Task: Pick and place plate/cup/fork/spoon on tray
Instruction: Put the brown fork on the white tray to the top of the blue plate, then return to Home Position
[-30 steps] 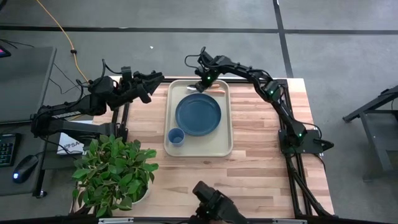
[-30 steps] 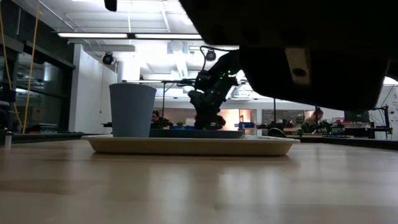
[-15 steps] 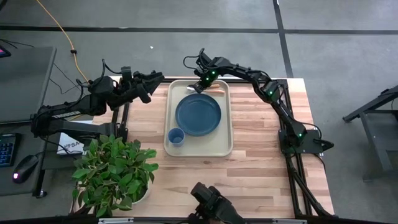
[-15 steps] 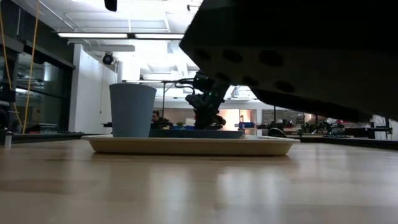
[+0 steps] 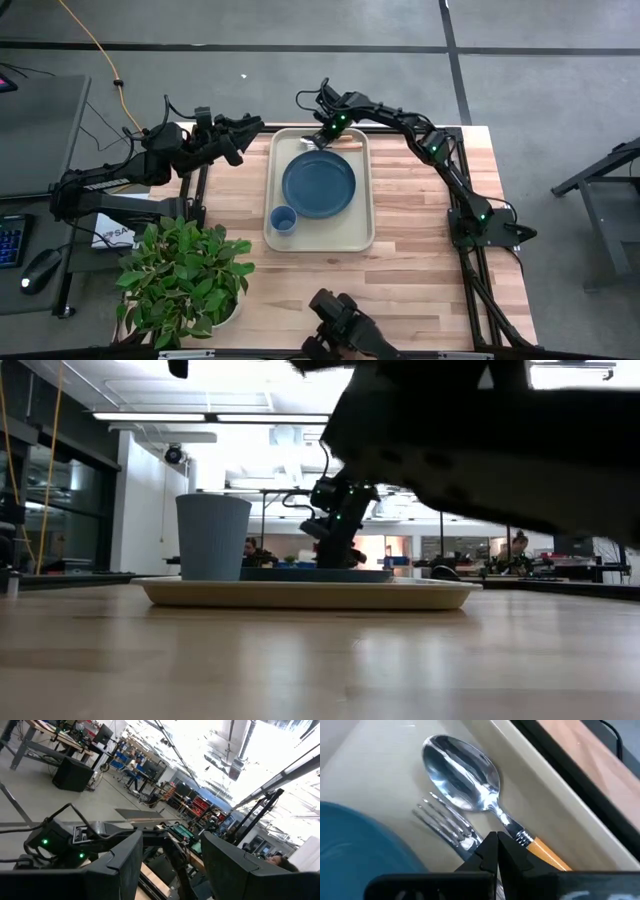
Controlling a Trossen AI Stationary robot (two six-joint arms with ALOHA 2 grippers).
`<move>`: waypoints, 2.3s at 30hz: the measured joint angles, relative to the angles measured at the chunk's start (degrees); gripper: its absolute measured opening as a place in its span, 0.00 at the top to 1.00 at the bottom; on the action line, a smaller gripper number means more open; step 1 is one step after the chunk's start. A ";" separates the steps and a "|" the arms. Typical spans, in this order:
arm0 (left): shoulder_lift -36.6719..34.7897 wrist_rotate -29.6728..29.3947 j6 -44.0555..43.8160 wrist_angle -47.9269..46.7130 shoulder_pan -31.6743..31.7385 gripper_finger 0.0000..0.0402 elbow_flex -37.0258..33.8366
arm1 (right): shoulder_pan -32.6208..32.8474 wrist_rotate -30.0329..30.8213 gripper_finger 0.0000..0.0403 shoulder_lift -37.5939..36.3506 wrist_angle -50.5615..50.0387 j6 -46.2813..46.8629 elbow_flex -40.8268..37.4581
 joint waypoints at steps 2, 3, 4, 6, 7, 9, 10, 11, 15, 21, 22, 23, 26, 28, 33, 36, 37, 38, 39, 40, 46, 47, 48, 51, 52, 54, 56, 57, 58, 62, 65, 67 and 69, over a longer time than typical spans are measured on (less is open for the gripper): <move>0.00 0.00 0.00 0.00 0.00 0.54 0.00 | -0.23 -0.15 1.00 0.00 -0.91 -1.28 1.23; 0.00 0.00 0.01 0.00 0.00 0.54 0.00 | -0.41 -0.15 1.00 0.00 -1.81 -2.21 2.04; 0.00 0.00 0.00 0.00 0.00 0.54 0.00 | -0.67 -0.14 1.00 0.00 -3.12 -3.17 2.97; 0.00 0.00 0.00 -0.02 0.00 0.54 0.00 | -1.31 -0.14 1.00 0.00 -4.79 -5.39 5.04; 0.00 0.00 0.02 -0.04 0.00 0.54 0.00 | -1.67 -0.12 1.00 0.00 -6.12 -6.56 6.43; 0.00 0.00 0.02 -0.09 0.00 0.54 0.00 | -2.43 -0.15 1.00 -0.02 -9.99 -9.29 9.39; 0.00 0.02 0.04 -0.11 0.00 0.54 0.00 | -2.80 -0.15 1.00 -0.06 -11.94 -10.83 10.68; 0.00 0.00 0.35 -0.15 0.00 0.54 0.00 | -3.15 -0.33 1.00 -0.90 -12.93 -12.26 10.49; 0.00 0.04 2.03 -0.17 0.00 0.54 0.00 | -4.54 -1.25 1.00 -8.61 -13.36 -16.44 3.39; 0.00 0.02 5.01 -0.18 0.00 0.54 0.00 | -5.66 -4.98 1.00 -26.07 -2.44 -16.95 -17.21; 0.00 0.03 5.02 -0.20 0.00 0.54 0.00 | -5.66 -5.79 1.00 -29.74 1.47 -15.57 -21.84; 0.00 0.02 5.01 -0.20 0.00 0.54 0.00 | -5.58 -6.64 1.00 -33.43 5.57 -14.37 -26.69; 0.00 0.27 5.01 -0.20 0.00 0.54 0.00 | -4.57 -8.20 1.00 -44.14 16.66 -9.91 -40.90; 0.00 0.68 5.01 -0.20 0.00 0.54 0.00 | -3.56 -10.13 1.00 -50.55 23.15 -7.21 -49.11; 0.00 0.72 5.01 -0.20 0.00 0.54 0.00 | 0.25 -14.78 1.00 -64.23 35.75 0.42 -63.86; 0.00 0.72 5.01 -0.20 0.00 0.54 0.00 | 3.85 -16.01 1.00 -70.27 43.04 5.72 -69.07; 0.00 0.74 5.01 -0.20 0.00 0.54 0.00 | 5.22 -16.65 1.00 -71.91 45.82 7.56 -70.23; 0.00 0.74 5.01 -0.20 0.00 0.54 0.00 | 6.64 -17.02 1.00 -73.32 48.53 9.24 -71.20; 0.00 0.74 5.01 -0.20 0.00 0.54 0.00 | 8.11 -17.19 1.00 -74.47 51.53 10.87 -72.08; 0.00 0.75 5.01 -0.20 0.00 0.54 0.00 | 9.66 -17.19 1.00 -75.39 54.62 12.34 -72.68; -0.30 6.32 5.20 -0.25 0.02 0.54 0.00 | 18.70 -16.02 1.00 -78.08 67.57 18.08 -71.82; -0.49 8.73 5.73 -0.20 0.00 0.54 0.00 | 20.27 -14.90 1.00 -78.11 68.47 18.51 -71.30; -0.68 11.16 6.29 -0.34 -0.19 0.54 0.00 | 21.75 -13.46 1.00 -78.09 68.67 18.55 -70.62; -1.14 14.23 6.57 -3.43 -1.89 0.54 0.00 | 25.71 -8.68 1.00 -78.09 67.59 16.71 -68.86; -1.51 14.36 6.79 -5.00 -2.92 0.54 -0.19 | 26.83 -6.97 1.00 -78.09 66.79 15.73 -68.31; -2.79 13.97 7.54 -5.60 -5.70 0.56 -1.83 | 28.68 -4.29 1.00 -78.07 65.00 15.05 -67.50; -4.81 11.71 7.54 -5.26 -9.16 0.60 -4.61 | 29.80 -3.31 1.00 -78.05 63.63 14.89 -66.73; -5.94 9.68 7.48 -4.38 -11.09 0.63 -6.35 | 30.24 -3.31 1.00 -78.05 63.19 14.61 -66.35; -7.14 7.54 7.07 -3.51 -13.07 0.68 -8.25 | 30.68 -3.31 1.00 -78.06 62.85 14.37 -66.07; -12.53 2.51 8.74 1.54 -19.89 0.92 -16.32 | 31.61 -3.32 1.00 -78.05 61.05 14.22 -65.63; -16.85 3.04 13.17 2.37 -21.92 0.97 -21.09 | 31.55 -3.58 1.00 -78.05 60.45 14.20 -65.52; -20.56 3.18 16.22 1.02 -21.75 0.98 -23.53 | 31.54 -4.42 1.00 -78.05 59.54 14.26 -65.52; -24.95 4.17 16.93 0.10 -21.33 0.99 -25.85 | 31.51 -4.66 1.00 -78.05 59.21 14.53 -65.52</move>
